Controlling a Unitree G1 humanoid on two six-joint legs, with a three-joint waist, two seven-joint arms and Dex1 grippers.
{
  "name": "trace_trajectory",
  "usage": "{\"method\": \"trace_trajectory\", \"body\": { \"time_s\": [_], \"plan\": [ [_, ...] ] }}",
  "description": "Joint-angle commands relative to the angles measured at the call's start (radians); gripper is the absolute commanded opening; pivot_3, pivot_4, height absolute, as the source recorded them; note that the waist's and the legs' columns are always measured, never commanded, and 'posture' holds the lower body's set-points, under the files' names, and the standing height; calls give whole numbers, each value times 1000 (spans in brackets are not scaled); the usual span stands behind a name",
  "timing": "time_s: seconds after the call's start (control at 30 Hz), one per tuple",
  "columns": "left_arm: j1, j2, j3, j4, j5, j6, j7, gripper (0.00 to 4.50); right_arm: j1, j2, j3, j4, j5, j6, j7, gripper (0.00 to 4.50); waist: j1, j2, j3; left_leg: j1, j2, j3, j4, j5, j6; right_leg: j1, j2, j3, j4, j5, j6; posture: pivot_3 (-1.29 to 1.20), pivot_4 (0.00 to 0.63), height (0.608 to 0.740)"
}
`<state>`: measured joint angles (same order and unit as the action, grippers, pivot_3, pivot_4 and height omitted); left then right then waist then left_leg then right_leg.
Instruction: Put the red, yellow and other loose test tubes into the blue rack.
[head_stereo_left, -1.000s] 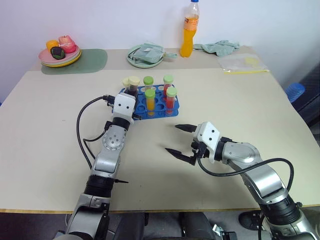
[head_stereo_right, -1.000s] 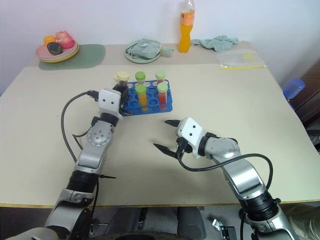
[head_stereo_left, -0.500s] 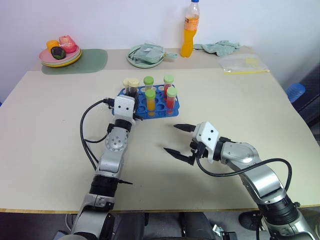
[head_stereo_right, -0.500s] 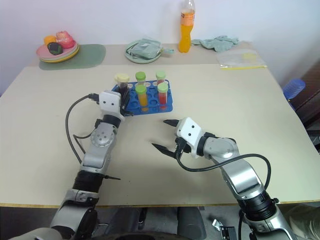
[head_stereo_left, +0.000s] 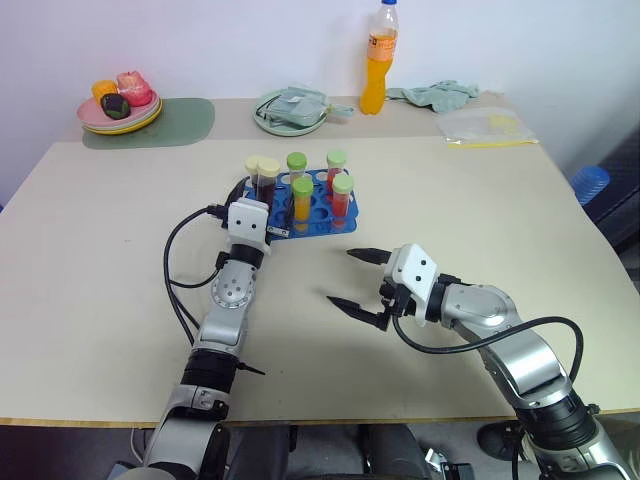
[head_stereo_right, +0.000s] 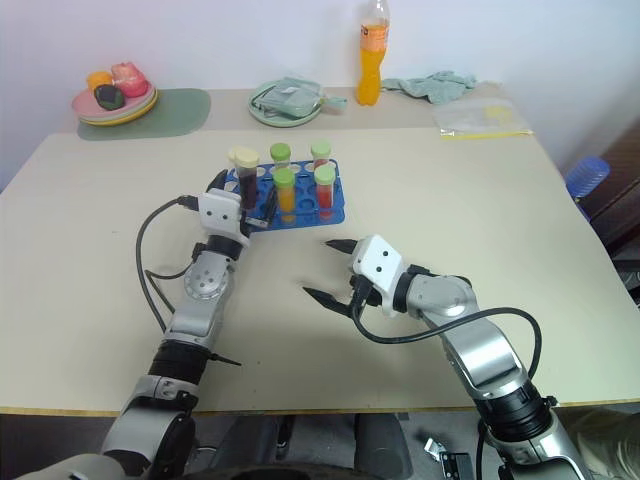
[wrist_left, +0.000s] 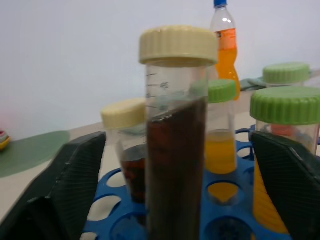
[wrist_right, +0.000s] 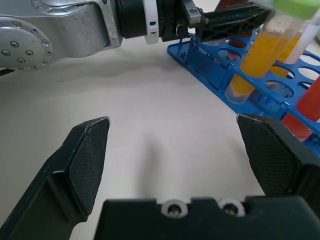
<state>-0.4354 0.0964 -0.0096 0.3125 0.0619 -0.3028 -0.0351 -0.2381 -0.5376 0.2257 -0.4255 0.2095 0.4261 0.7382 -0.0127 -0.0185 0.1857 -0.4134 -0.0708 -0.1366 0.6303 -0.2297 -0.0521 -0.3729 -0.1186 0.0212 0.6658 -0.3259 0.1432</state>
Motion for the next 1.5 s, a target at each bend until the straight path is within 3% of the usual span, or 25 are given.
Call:
{"method": "trace_trajectory", "body": {
  "time_s": [0.03, 0.33, 0.7, 0.97, 1.07, 1.17, 1.4, 1.5],
  "plan": [
    [28, 7, 16, -79, -26, -9, -14, 4460, -7, -2, -20, -37, 13, -7, 4, 4500, -1, 0, 0, 0, 0, 0, 0, 0, 0, 0, 0, 0, 0, 0, 0, 0, 150, 740],
    [37, 22, 12, -121, -58, 71, -66, 4460, 9, -11, -29, -50, 14, -2, 4, 4500, 1, 0, 0, 0, 0, 0, 0, 0, 0, 0, 0, 0, 0, 0, 0, 0, 150, 740],
    [-27, 54, -5, -242, -67, 390, -132, 4460, 18, -8, -28, -51, 11, 2, -10, 4500, -1, 0, 0, 0, 0, 0, 0, 0, 0, 0, 0, 0, 0, 0, 0, 0, 150, 740],
    [-44, 54, -3, -299, -47, 489, -99, 4460, 10, -3, -18, -36, 7, -4, -6, 4500, -1, 0, 0, 0, 0, -1, 0, 0, 0, 0, 0, 0, 0, 0, 0, 0, 150, 740],
    [-46, 56, -3, -310, -44, 505, -97, 3580, 8, -2, -16, -34, 7, -4, -4, 4500, -1, 0, 0, 0, 0, -1, 0, 0, 0, 0, 0, 0, 0, 0, 0, 0, 150, 740],
    [-47, 59, -6, -321, -41, 519, -99, 2134, 5, -2, -16, -30, 8, -6, 0, 4500, -1, 0, 0, 0, 0, -1, 0, 0, 0, 0, 0, 0, 0, 0, 0, 0, 150, 740],
    [-43, 56, -12, -331, -41, 531, -104, 2134, 0, 0, -13, -22, 7, -9, 4, 4500, 0, 0, 0, 0, 0, -1, 0, 0, 0, 0, 0, 0, 0, 0, 0, 0, 150, 740],
    [-41, 55, -9, -335, -39, 535, -100, 1232, -1, 3, -11, -20, 7, -9, 6, 4500, 0, 0, 0, 0, 0, -1, 0, 0, 0, 0, 0, 0, 0, 0, 0, 0, 150, 740]
  ]
}}
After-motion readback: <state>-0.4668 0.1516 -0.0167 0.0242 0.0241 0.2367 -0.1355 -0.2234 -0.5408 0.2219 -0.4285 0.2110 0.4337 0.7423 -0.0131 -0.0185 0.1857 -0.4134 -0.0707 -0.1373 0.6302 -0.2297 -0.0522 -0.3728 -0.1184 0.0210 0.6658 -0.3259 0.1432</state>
